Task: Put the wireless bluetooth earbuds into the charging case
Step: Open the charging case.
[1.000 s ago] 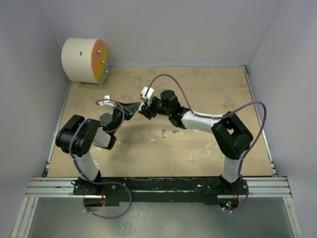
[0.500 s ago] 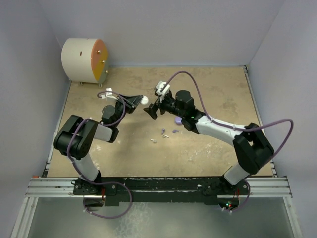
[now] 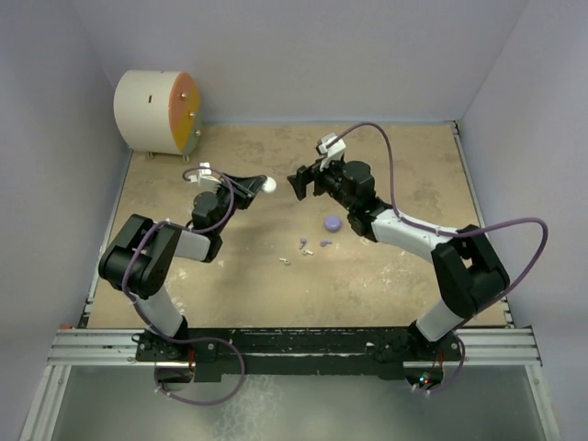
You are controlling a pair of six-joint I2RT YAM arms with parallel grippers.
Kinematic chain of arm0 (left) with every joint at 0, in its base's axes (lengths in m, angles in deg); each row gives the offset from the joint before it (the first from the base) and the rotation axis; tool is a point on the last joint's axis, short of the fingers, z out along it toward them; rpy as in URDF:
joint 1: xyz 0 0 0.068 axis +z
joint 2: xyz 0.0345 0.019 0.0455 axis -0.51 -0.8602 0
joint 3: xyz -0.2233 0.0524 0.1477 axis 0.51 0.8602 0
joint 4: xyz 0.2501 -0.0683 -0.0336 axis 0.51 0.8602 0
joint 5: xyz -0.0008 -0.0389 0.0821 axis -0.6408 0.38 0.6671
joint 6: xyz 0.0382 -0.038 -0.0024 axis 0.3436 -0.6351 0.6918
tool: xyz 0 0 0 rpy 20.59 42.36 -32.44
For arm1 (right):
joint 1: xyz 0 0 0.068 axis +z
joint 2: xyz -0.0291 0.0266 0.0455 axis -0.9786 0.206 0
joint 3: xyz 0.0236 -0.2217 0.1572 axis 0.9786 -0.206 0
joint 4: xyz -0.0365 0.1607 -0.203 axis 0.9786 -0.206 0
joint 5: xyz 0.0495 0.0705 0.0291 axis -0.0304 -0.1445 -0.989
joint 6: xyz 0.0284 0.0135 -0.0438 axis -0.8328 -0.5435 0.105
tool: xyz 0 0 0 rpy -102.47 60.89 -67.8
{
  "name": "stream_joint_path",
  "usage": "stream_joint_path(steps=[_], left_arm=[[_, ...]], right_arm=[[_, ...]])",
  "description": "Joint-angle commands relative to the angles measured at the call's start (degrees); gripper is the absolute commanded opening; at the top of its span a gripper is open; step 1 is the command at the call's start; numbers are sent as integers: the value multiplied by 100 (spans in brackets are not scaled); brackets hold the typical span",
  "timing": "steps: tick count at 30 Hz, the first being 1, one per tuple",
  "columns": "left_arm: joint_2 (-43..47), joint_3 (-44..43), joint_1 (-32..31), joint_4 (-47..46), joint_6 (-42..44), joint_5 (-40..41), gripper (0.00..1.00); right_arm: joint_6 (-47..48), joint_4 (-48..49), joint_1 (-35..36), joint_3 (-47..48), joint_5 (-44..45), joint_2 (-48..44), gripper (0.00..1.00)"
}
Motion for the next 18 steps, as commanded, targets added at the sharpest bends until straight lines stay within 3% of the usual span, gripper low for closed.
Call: stream_joint_path(steps=[1,18], left_arm=[[215,14,-175,-234,-68,122,0],[280,-79,-418,-143,-42,253,0]], right_arm=[[-387,139,38,297,232,117,99],[-499,347,218,340,-185,504,98]])
